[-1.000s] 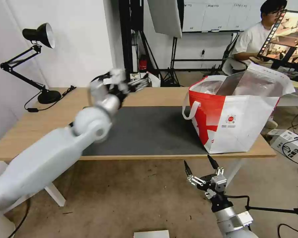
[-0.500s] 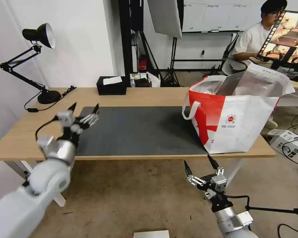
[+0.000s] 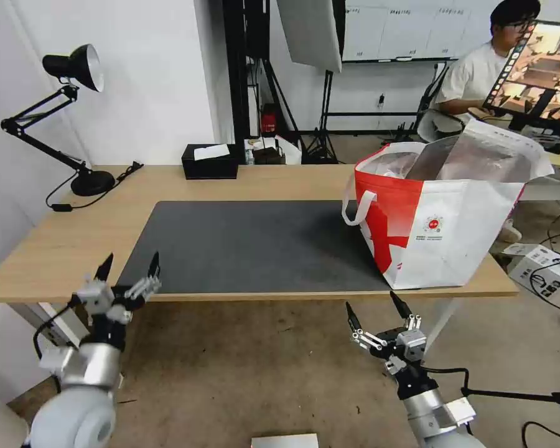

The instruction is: Pick up the trash from the table and place it into the takeout bag.

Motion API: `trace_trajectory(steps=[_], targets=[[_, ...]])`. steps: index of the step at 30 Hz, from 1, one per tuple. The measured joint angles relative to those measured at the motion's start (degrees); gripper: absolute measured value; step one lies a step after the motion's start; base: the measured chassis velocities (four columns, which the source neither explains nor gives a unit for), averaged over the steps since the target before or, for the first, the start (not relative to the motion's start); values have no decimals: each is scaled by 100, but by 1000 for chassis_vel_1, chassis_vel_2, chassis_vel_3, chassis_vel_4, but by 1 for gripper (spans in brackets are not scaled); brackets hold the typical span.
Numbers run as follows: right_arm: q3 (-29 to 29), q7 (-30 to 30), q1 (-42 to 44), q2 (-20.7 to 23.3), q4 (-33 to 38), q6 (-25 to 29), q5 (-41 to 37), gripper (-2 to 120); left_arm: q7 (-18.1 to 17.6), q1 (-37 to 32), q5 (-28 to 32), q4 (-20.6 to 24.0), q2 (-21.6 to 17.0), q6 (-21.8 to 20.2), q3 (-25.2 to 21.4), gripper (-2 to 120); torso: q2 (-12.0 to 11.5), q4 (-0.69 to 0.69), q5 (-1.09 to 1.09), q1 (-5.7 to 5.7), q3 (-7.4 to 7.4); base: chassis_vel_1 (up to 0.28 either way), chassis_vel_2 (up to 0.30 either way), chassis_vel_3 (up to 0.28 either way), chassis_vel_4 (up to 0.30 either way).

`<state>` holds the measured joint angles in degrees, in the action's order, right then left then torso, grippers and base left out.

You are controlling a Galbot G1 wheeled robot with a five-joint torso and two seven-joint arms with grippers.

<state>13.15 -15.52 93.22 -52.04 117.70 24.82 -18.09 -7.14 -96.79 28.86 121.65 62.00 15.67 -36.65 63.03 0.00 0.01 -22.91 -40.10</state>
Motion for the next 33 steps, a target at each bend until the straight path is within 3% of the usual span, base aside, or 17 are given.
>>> trace_trajectory(steps=[7,19,33], targets=[[0,0,0,0,0,0,0,100,222,-525,-499,78,409,246,-167,100,0,0,0,-1,0,0,0,0,0],[0,0,0,0,0,0,0,100,521,-841,-913,-22,770,588,-125,100,0,0,-1,-1,0,0,0,0,0],[0,0,0,0,0,0,0,100,532,-865,-896,-31,801,523,-113,100,-1,0,-1,-1,-1,0,0,0,0]])
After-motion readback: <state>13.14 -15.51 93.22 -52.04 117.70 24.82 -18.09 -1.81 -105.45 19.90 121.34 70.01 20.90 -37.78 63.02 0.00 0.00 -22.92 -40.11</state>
